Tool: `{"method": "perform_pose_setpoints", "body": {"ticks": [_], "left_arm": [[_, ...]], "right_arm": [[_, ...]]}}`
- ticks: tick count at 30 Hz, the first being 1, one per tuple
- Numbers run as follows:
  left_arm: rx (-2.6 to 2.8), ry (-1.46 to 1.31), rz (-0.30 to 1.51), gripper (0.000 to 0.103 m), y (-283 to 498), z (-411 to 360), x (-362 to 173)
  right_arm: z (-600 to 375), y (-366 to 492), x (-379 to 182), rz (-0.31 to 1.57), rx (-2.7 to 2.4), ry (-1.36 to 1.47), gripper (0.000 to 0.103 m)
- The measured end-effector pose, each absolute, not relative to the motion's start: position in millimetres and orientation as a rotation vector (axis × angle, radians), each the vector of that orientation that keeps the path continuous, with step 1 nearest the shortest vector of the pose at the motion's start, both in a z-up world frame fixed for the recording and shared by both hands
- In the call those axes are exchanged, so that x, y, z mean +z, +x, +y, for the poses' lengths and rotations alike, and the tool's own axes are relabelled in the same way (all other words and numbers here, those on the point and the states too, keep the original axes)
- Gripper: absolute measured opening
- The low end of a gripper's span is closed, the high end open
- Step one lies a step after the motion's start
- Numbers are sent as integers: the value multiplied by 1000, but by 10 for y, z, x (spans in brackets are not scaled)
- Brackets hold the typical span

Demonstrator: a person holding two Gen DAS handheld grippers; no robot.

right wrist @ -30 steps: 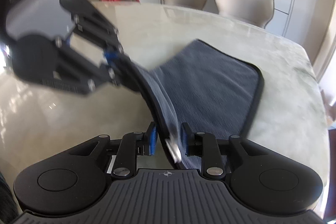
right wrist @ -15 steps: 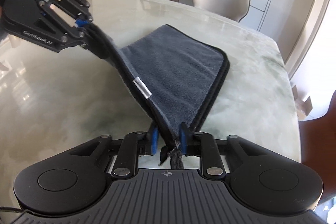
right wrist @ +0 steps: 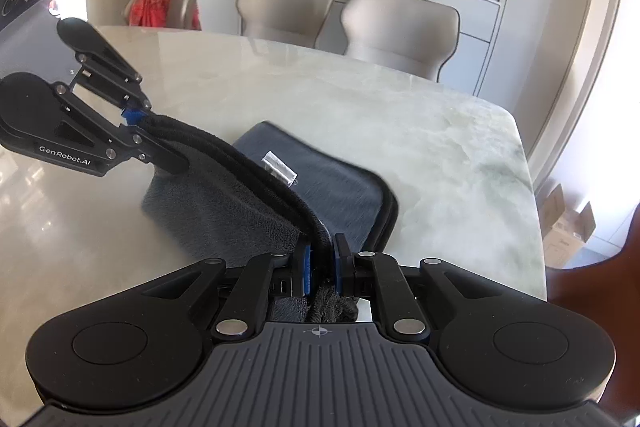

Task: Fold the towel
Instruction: 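Lift the towel end with both grippers and fold it over onto the towel, then lower the folded end onto the towel and open both grippers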

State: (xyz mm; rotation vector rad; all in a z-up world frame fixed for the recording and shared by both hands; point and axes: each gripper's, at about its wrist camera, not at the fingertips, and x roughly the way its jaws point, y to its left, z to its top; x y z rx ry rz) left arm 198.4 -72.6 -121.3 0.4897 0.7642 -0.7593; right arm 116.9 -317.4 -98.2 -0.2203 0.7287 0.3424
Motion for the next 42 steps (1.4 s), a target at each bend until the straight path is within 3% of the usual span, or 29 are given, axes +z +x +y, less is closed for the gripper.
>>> {"method": "perform_pose_setpoints", "body": {"ticks": [12, 23, 36, 42], "left_arm": [[-663, 433, 860, 14, 2632, -776, -1421], [-628, 425, 910, 22, 2828, -782, -1567], [-592, 369, 893, 23, 2802, -662, -1581], [-549, 344, 807, 32, 2802, -546, -1515]], "right_arm": [[-3161, 2004, -1178, 820, 336, -220, 11], [-3149, 2340, -1303, 874, 312, -199, 12], [-3096, 2484, -1308, 878, 300, -194, 14], [-3111, 2445, -1315, 864, 271, -174, 20]]}}
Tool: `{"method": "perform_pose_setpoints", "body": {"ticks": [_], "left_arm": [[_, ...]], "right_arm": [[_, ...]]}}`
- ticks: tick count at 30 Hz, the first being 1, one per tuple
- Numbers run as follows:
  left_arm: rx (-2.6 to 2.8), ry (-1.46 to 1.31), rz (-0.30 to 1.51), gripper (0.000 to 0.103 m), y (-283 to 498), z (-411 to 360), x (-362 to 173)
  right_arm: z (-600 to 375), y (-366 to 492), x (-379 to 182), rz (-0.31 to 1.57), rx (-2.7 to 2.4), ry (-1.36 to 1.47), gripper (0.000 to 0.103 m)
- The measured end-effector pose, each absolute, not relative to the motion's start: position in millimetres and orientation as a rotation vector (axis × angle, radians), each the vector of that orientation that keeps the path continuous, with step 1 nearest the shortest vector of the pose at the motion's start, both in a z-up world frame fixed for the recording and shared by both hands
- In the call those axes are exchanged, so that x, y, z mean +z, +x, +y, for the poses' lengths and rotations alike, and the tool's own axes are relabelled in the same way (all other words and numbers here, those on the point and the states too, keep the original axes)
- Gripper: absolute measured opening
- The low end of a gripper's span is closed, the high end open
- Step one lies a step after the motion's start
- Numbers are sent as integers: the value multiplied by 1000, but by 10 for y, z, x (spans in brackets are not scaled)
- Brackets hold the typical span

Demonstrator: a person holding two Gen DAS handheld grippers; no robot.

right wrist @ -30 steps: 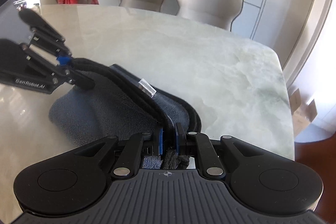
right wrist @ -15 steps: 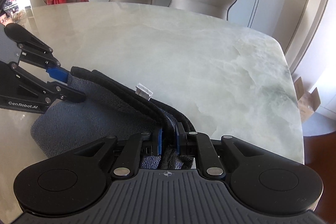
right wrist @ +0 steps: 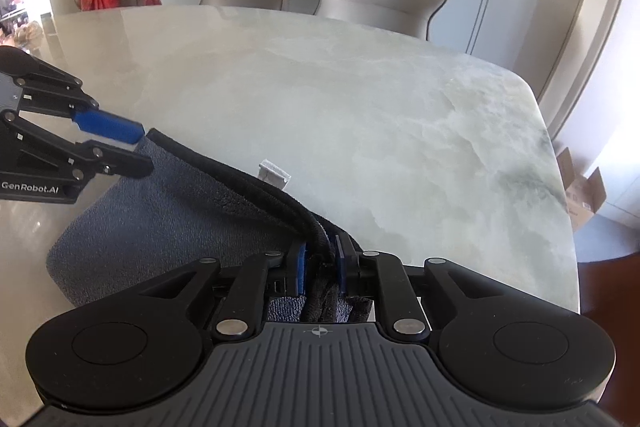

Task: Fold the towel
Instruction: 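Lower the folded end onto the towel and open both grippers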

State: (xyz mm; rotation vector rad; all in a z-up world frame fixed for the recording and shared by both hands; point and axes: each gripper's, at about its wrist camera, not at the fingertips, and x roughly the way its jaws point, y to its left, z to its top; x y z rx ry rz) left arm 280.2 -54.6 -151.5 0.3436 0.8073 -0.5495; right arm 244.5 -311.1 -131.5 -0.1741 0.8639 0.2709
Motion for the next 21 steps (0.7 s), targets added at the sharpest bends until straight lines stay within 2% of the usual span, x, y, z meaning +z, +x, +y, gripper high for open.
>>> {"method": "perform_pose_setpoints", "body": {"ticks": [1, 4, 8, 12, 21], "left_arm": [[-545, 341, 803, 32, 2808, -533, -1514], [-528, 340, 761, 32, 2792, -490, -1479], [-530, 291, 676, 33, 2689, -435, -1352], [-605, 247, 682, 39, 2575, -494, -1338], [-640, 271, 781, 39, 2609, -751, -1631]], "right_arm": [[-3113, 2438, -1299, 853, 255, -174, 27], [-3149, 2400, -1228, 796, 190, -179, 36], [-3280, 2307, -1106, 732, 153, -120, 37], [-3289, 2144, -1079, 698, 231, -81, 38], [-3067, 2251, -1407, 814, 329, -115, 38]]}}
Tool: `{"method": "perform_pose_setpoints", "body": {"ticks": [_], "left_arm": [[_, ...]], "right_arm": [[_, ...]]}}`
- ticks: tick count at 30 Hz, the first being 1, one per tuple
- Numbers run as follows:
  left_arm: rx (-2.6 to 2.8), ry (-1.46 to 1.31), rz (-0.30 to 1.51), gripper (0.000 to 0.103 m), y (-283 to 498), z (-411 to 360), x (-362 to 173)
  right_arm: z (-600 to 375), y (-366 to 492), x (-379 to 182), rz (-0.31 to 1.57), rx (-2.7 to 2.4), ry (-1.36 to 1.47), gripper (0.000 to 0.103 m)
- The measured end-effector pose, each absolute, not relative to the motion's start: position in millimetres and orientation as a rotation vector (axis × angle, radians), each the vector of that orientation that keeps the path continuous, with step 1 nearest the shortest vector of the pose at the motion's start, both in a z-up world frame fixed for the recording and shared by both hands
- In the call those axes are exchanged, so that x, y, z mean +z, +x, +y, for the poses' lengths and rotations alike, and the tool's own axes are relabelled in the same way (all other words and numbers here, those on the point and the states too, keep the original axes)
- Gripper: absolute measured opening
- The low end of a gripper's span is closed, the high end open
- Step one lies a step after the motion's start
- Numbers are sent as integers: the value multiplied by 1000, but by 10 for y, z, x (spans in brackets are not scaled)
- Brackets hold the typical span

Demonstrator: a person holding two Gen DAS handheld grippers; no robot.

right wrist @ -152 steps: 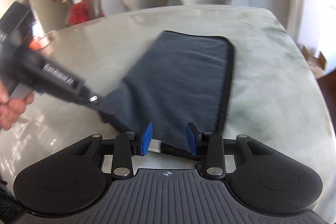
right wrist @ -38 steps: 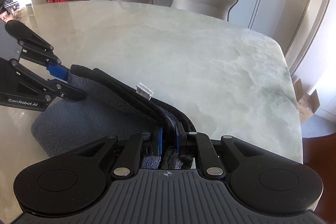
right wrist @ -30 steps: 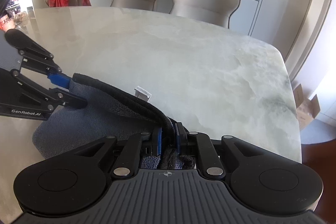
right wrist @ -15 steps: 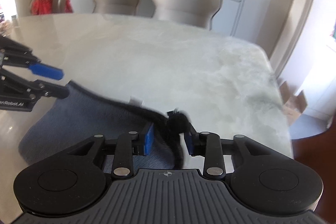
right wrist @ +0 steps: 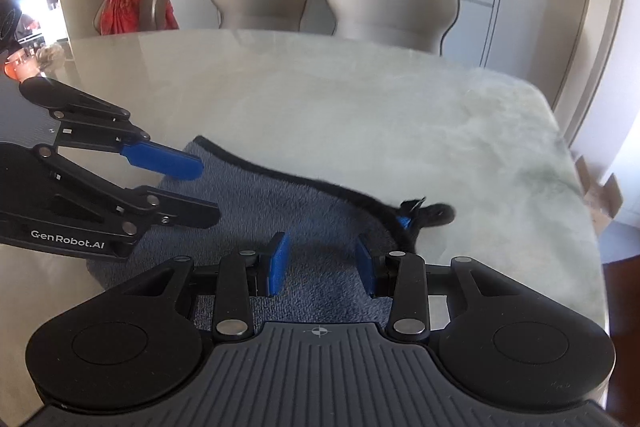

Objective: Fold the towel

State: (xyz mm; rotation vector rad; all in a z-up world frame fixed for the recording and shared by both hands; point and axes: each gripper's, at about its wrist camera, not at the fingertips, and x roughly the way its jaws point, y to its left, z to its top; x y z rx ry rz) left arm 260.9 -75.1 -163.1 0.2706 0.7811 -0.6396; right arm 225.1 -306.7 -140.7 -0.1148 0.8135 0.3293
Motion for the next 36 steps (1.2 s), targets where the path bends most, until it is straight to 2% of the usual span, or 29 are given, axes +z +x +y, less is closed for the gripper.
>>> {"method": "perform_pose_setpoints", "body": {"ticks": [10, 14, 16, 18, 27, 36], "left_arm": [[-628, 273, 788, 42, 2654, -663, -1759], [-598, 225, 764, 42, 2511, -625, -1596], [-587, 157, 738, 51, 2373, -562, -1498], [-576, 98, 725, 55, 2208, -519, -1460], [-569, 22, 837, 55, 1838, -540, -1706], [-541, 17, 806, 57, 1730, -475, -1636]], "right_arm": [[-3234, 2401, -1424, 804, 285, -52, 37], [-3210, 2206, -1293, 765, 263, -80, 38], [-3223, 2035, -1219, 756, 269, -56, 39], [-3217, 1867, -1196, 754, 286, -29, 41], [-3121, 1534, -1385, 827, 306, 14, 42], [-3245, 1483, -1315, 800, 267, 50, 43]]}}
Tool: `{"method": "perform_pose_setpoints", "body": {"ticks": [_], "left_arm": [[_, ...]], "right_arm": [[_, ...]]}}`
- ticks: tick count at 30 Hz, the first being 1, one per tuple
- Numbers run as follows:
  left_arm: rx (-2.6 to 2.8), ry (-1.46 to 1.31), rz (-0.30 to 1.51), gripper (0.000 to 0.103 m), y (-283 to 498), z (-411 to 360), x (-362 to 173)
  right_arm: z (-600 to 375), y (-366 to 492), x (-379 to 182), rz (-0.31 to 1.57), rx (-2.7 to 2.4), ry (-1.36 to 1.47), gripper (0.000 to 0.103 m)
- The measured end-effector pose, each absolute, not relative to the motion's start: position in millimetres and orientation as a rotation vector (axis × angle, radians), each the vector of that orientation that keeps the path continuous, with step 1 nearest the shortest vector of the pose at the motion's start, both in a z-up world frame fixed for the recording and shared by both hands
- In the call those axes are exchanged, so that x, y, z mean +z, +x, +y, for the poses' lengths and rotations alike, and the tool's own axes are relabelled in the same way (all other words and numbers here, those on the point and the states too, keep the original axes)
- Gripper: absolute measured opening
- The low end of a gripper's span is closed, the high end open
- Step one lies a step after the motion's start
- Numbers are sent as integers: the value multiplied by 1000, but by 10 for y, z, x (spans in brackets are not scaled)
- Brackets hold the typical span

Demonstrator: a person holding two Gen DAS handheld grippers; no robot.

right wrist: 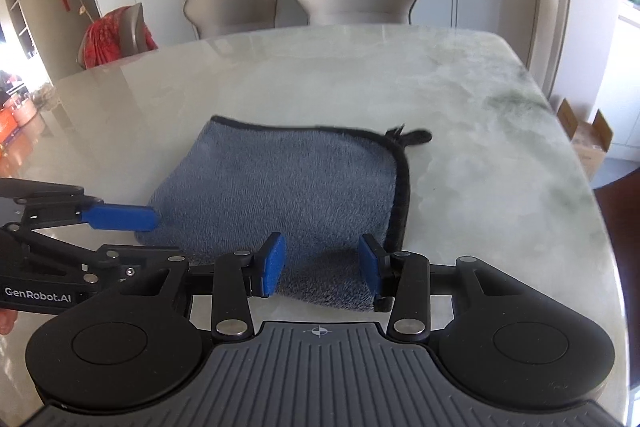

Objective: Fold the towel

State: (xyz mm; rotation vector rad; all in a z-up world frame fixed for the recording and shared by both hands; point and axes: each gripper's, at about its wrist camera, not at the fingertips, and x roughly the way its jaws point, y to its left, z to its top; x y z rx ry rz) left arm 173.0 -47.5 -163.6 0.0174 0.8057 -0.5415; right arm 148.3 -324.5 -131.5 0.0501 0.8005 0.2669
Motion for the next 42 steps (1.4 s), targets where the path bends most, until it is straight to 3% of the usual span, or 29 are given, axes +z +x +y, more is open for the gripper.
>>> {"method": "perform_pose_setpoints", "body": {"ticks": [13, 19, 27, 35, 42], "left_arm": [[-402, 37, 879, 62, 1676, -439, -1776], [-359, 60, 867, 66, 1540, -505, -1631], [-303, 47, 855, 70, 1264, -493, -1495], [-258, 17, 849, 73, 978, -380, -1460], [-232, 32, 808, 84, 705, -315, -1494]], "right_arm": [[-3198, 1426, -1340, 839, 227, 62, 45], [-3177, 1200, -1158, 783, 169, 57, 72], [-3180, 757, -1194, 790, 92, 88, 93], [-3178, 374, -1295, 791, 19, 76, 102], [-3195, 164, -1327, 771, 11, 119, 102]]}}
